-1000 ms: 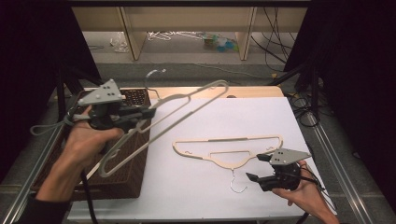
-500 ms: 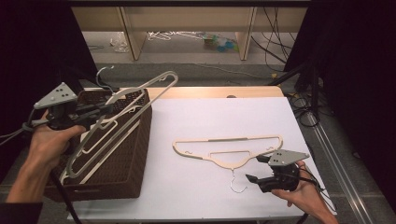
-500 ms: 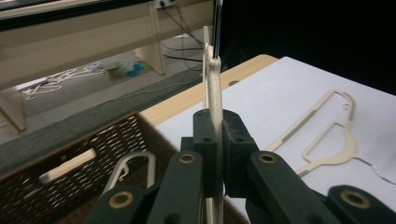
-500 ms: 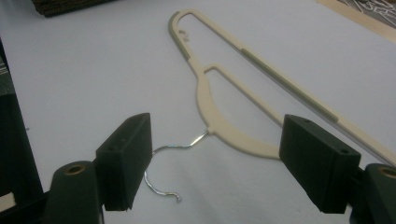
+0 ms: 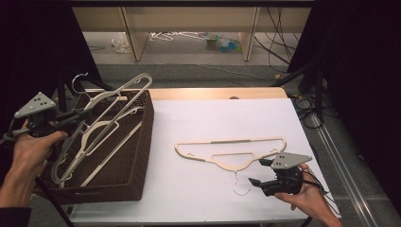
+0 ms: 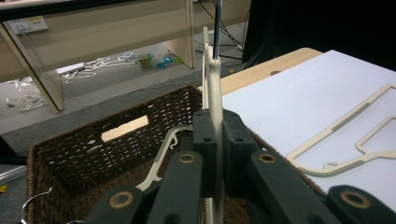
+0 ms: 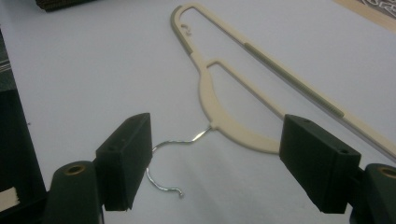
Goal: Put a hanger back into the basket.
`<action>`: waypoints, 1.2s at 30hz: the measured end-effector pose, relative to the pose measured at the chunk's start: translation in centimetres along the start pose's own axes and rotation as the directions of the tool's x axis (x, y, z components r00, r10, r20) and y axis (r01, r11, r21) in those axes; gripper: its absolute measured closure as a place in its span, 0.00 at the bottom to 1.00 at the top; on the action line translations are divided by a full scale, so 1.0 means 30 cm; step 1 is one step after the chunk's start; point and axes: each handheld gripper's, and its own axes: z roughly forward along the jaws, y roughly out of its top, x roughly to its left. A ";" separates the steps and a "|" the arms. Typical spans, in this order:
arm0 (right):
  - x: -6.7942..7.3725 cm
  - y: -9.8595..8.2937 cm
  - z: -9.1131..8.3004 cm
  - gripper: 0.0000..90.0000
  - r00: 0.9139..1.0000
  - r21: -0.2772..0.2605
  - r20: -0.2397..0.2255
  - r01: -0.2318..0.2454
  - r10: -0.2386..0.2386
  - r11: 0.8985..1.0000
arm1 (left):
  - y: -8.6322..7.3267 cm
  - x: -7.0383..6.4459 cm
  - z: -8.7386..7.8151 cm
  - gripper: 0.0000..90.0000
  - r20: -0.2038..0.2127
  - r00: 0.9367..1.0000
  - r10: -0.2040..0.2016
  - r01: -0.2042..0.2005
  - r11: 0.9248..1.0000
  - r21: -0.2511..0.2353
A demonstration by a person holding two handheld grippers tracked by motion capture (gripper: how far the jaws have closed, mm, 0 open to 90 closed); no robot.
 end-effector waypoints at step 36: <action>-0.001 -0.013 0.008 0.28 1.000 0.022 -0.012 -0.006 0.006 1.000 | -0.251 0.076 0.146 0.94 -0.013 0.994 -0.112 0.112 0.976 0.189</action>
